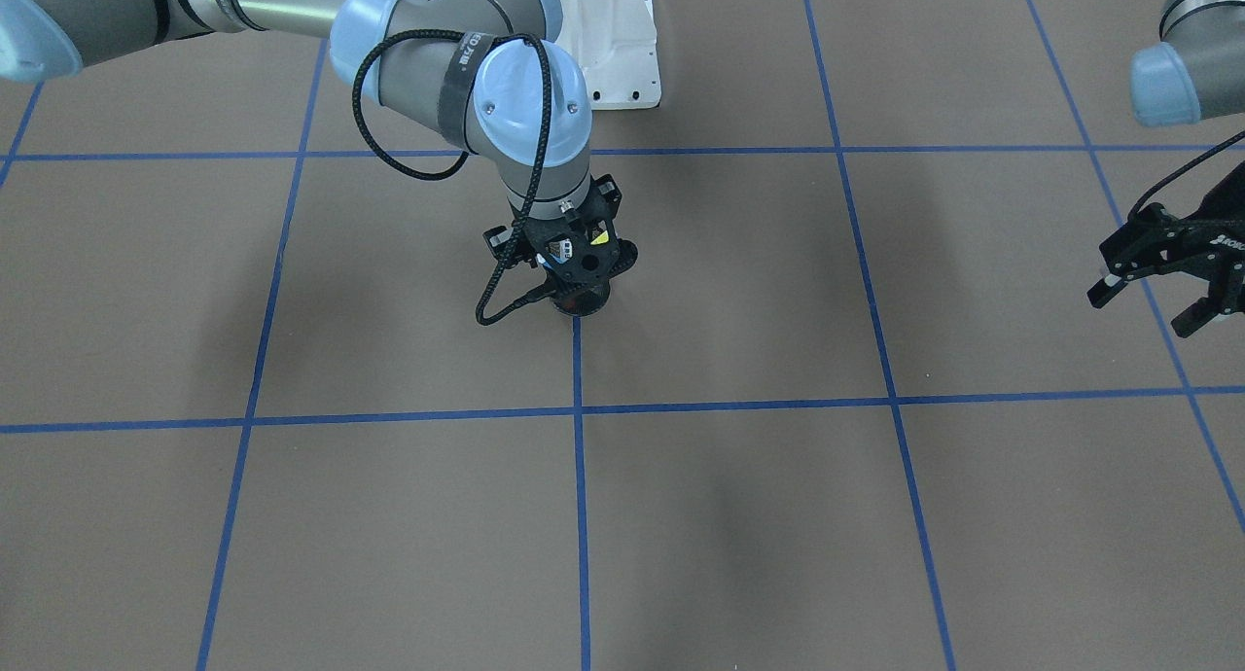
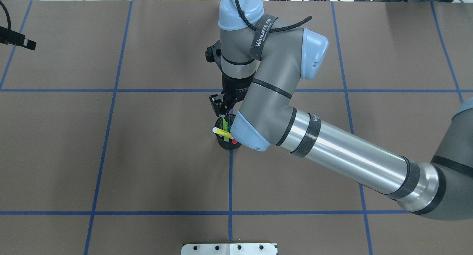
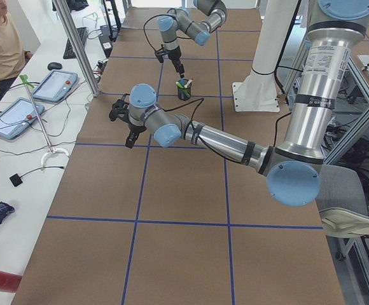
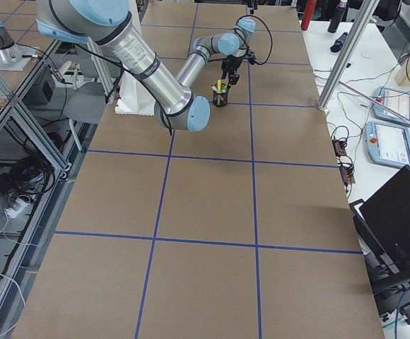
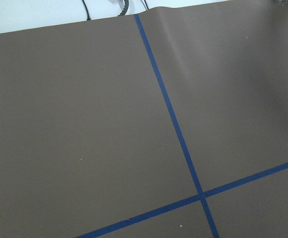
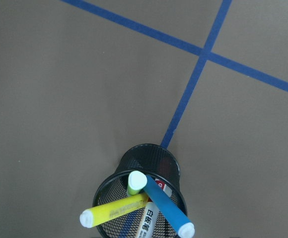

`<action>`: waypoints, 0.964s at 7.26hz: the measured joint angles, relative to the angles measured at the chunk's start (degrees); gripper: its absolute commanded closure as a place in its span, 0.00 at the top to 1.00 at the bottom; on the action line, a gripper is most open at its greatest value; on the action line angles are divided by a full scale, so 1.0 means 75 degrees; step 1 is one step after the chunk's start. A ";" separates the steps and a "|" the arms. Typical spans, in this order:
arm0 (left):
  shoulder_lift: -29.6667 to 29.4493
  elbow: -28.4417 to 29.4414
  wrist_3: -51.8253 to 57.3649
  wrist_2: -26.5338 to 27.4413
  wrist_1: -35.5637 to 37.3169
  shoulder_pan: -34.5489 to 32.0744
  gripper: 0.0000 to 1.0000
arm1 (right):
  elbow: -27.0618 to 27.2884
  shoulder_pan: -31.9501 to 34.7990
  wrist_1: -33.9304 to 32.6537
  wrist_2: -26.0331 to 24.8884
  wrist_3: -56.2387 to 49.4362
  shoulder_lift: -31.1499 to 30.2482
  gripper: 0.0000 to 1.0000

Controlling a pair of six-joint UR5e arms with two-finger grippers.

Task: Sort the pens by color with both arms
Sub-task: 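Lower the right gripper and grasp the blue highlighter in the cup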

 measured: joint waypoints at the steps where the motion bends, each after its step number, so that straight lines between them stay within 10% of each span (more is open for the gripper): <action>1: 0.0001 -0.0006 0.0000 0.0000 0.0000 0.0000 1.00 | 0.0006 -0.0003 0.0007 0.0000 -0.0131 -0.0083 0.64; 7: 0.0000 -0.0010 0.0011 0.0008 0.0000 0.0001 1.00 | -0.0001 -0.0142 0.0045 -0.0065 -0.0385 -0.0245 0.47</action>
